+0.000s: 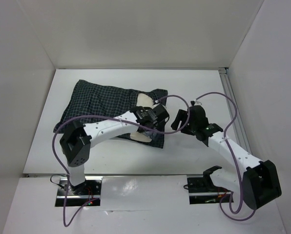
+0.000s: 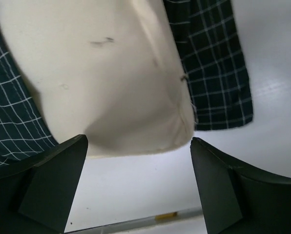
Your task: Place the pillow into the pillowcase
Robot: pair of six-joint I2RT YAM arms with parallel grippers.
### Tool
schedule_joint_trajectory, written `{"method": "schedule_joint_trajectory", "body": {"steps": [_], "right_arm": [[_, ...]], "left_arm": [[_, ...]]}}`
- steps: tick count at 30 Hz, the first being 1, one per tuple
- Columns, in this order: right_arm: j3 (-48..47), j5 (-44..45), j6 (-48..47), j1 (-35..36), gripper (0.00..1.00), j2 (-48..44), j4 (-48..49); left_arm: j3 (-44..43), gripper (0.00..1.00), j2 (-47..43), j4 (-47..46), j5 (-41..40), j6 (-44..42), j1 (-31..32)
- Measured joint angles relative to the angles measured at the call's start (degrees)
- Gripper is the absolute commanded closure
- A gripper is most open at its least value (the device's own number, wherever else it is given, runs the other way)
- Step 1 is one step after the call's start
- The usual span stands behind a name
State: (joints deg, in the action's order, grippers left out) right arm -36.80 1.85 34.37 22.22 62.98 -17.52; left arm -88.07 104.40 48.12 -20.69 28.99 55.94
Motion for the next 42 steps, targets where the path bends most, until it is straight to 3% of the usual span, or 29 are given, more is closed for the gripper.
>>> {"method": "schedule_joint_trajectory", "body": {"steps": [4,6,7,9,11,14,15,16,20,22,25,31,42], "right_arm": [[0.55,-0.24,0.33,-0.68,0.25,-2.67,-0.31],[0.76,-0.13,0.37,-0.92,0.25,-3.34,-0.57],[0.81,-0.11,0.44,-1.03,0.25,-3.65,-0.79],[0.81,-0.17,0.5,-1.03,0.25,-3.8,-0.85],[0.81,-0.68,0.48,-1.03,0.27,-3.8,-0.94],[0.81,-2.99,0.26,-1.03,0.37,-3.45,-0.02],[0.81,-4.07,0.24,-0.98,0.49,-2.71,1.05],[0.79,-5.01,-0.04,-0.83,0.54,-1.62,2.23],[-1.49,-7.37,0.59,1.42,0.64,5.79,6.4],[-3.76,-8.87,1.05,2.6,0.64,10.43,9.57],[-7.85,-11.5,2.54,3.3,0.54,17.99,15.56],[-14.36,-16.48,6.1,3.74,0.38,29.07,24.57],[-27.26,-15.61,7.98,5.95,0.47,41.88,27.34]], "left_arm": [[0.0,0.0,2.67,-0.02,-5.38,1.97,-0.02],[-0.17,0.12,5.01,-0.22,-7.78,2.71,-0.02],[-0.48,0.3,6.58,-0.2,-9.18,2.84,0.0],[-1.79,1.0,9.99,0.72,-12.02,3.08,0.09],[-3.78,1.0,12.02,2.99,-14.86,2.6,-0.63],[-5.01,1.0,10.73,2.21,-11.5,1.84,-3.63],[-4.76,1.0,9.31,0.98,-8.46,1.05,-5.46],[-3.89,1.0,7.43,-0.81,-4.85,0.55,-7.34],[1.9,1.0,-2.73,-8.15,12.72,-1.44,-18.69],[3.43,1.0,-6.16,-10.56,19.76,-1.99,-23.76],[5.25,1.0,-8.15,-14.12,27.89,-2.19,-29.38],[8.98,1.0,-8.15,-17.94,40.41,-2.1,-33.88],[9.66,1.0,-8.11,-20.33,46.12,-1.97,-36.02]]}}
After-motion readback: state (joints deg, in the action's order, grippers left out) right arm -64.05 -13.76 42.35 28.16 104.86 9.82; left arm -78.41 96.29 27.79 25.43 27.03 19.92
